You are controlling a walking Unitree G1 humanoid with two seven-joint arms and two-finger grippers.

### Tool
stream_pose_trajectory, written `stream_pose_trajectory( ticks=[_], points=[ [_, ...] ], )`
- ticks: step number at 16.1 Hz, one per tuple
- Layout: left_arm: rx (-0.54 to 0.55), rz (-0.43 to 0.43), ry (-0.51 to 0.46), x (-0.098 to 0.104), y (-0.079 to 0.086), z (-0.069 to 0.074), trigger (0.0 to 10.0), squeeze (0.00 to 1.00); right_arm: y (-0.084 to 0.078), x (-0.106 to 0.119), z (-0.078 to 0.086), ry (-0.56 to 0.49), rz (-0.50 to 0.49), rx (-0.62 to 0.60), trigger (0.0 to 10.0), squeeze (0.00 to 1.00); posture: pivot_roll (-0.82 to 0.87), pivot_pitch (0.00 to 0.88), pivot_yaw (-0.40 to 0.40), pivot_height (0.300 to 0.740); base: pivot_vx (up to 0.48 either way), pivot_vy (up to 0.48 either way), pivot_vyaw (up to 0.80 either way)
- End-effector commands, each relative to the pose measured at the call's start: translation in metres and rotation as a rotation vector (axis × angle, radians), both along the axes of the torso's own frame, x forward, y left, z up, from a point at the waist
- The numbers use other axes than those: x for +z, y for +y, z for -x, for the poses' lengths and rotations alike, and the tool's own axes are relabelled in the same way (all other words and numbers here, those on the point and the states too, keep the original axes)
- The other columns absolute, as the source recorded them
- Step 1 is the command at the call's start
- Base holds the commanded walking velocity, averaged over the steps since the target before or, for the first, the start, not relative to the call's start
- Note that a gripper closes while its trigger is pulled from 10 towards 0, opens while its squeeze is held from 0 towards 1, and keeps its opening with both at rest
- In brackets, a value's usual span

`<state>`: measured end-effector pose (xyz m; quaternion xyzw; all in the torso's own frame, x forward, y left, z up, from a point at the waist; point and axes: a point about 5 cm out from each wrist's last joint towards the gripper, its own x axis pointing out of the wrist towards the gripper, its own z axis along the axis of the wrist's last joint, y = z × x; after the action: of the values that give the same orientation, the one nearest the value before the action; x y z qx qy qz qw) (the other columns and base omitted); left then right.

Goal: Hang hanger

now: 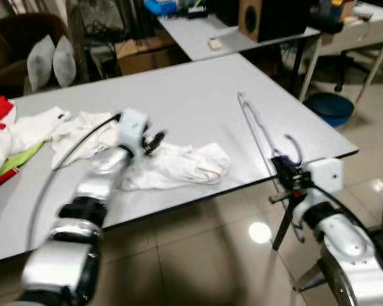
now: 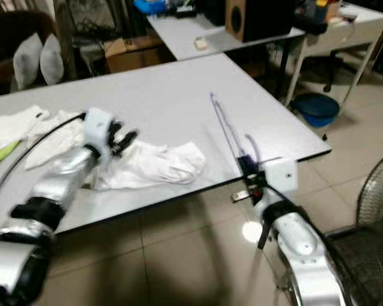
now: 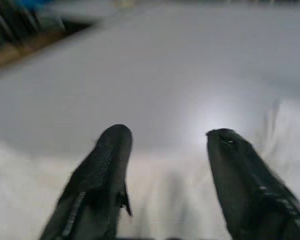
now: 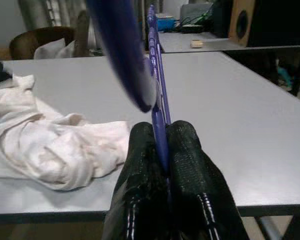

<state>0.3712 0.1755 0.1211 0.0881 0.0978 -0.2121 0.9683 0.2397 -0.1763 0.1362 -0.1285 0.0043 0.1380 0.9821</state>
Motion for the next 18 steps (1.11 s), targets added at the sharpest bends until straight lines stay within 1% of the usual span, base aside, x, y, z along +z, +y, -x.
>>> stream_pose_trajectory(
  ticks=[1, 2, 3, 4, 6, 8, 10, 12, 13, 14, 15, 16, 17, 18],
  points=[
    [-0.071, 0.005, 0.008, 0.006, -0.008, -0.003, 10.0, 1.00, 0.000, 0.003, 0.001, -0.003, 0.000, 0.004, 10.0, 0.00, -0.27, 0.000, 0.135, 0.740, 0.000, 0.000, 0.00],
    [-0.084, -0.027, 0.012, 0.008, -0.007, -0.006, 10.0, 1.00, 0.001, 0.003, 0.001, -0.003, 0.002, 0.007, 10.0, 0.00, -0.27, 0.000, 0.139, 0.740, 0.000, 0.000, 0.00],
    [-0.097, -0.069, 0.045, 0.010, -0.007, -0.010, 10.0, 1.00, 0.001, 0.003, 0.002, -0.001, -0.003, 0.006, 10.0, 0.00, -0.27, 0.000, 0.145, 0.740, 0.000, 0.000, 0.00],
    [-0.101, -0.075, 0.065, 0.010, -0.008, -0.012, 10.0, 0.00, 0.001, 0.002, 0.003, -0.001, -0.002, 0.005, 10.0, 0.00, -0.28, 0.000, 0.147, 0.740, 0.000, 0.000, 0.00],
    [-0.094, -0.066, 0.093, 0.009, -0.013, -0.014, 10.0, 0.00, 0.001, 0.003, 0.003, -0.003, 0.001, 0.000, 10.0, 0.00, -0.29, 0.000, 0.156, 0.740, 0.000, 0.000, 0.00],
    [-0.053, -0.137, 0.109, 0.003, -0.016, -0.014, 10.0, 0.00, 0.001, 0.003, 0.004, -0.004, 0.002, -0.007, 10.0, 0.00, -0.30, 0.000, 0.162, 0.740, 0.000, 0.000, 0.00],
    [-0.026, -0.168, 0.137, -0.004, -0.016, -0.012, 10.0, 0.00, 0.002, 0.003, 0.005, -0.003, 0.002, -0.003, 10.0, 0.00, -0.30, 0.000, 0.166, 0.740, 0.000, 0.000, 0.00],
    [0.015, -0.172, 0.162, -0.009, -0.014, -0.011, 10.0, 0.00, 0.003, 0.003, 0.006, 0.000, 0.003, -0.002, 10.0, 0.00, -0.30, 0.000, 0.168, 0.740, 0.000, 0.000, 0.00],
    [0.081, -0.178, 0.184, -0.015, -0.009, -0.009, 10.0, 0.00, 0.003, 0.002, 0.006, 0.002, 0.005, 0.000, 10.0, 0.00, -0.31, 0.000, 0.171, 0.740, 0.000, 0.000, 0.00],
    [0.106, -0.174, 0.189, -0.016, -0.006, -0.008, 10.0, 0.00, 0.004, 0.002, 0.007, 0.002, 0.005, 0.000, 10.0, 0.00, -0.31, 0.000, 0.172, 0.740, 0.000, 0.000, 0.00],
    [0.106, -0.174, 0.189, -0.016, -0.006, -0.008, 10.0, 0.00, 0.004, 0.002, 0.007, 0.002, 0.005, 0.000, 10.0, 0.00, -0.31, 0.000, 0.172, 0.740, 0.000, 0.000, 0.00],
    [0.154, -0.119, 0.214, -0.019, -0.002, -0.007, 9.8, 0.00, 0.004, 0.002, 0.007, 0.004, 0.007, 0.000, 10.0, 0.00, -0.31, 0.000, 0.169, 0.740, 0.000, 0.000, 0.00],
    [0.162, -0.105, 0.232, -0.022, -0.002, -0.006, 6.2, 0.00, 0.004, 0.002, 0.006, 0.004, 0.008, 0.003, 10.0, 0.00, -0.31, 0.000, 0.167, 0.740, 0.000, 0.000, 0.00],
    [0.160, -0.106, 0.240, -0.023, -0.002, -0.005, 3.5, 0.00, 0.005, 0.002, 0.006, 0.003, 0.008, 0.007, 10.0, 0.00, -0.31, 0.000, 0.166, 0.740, 0.000, 0.000, 0.00]
  ],
)
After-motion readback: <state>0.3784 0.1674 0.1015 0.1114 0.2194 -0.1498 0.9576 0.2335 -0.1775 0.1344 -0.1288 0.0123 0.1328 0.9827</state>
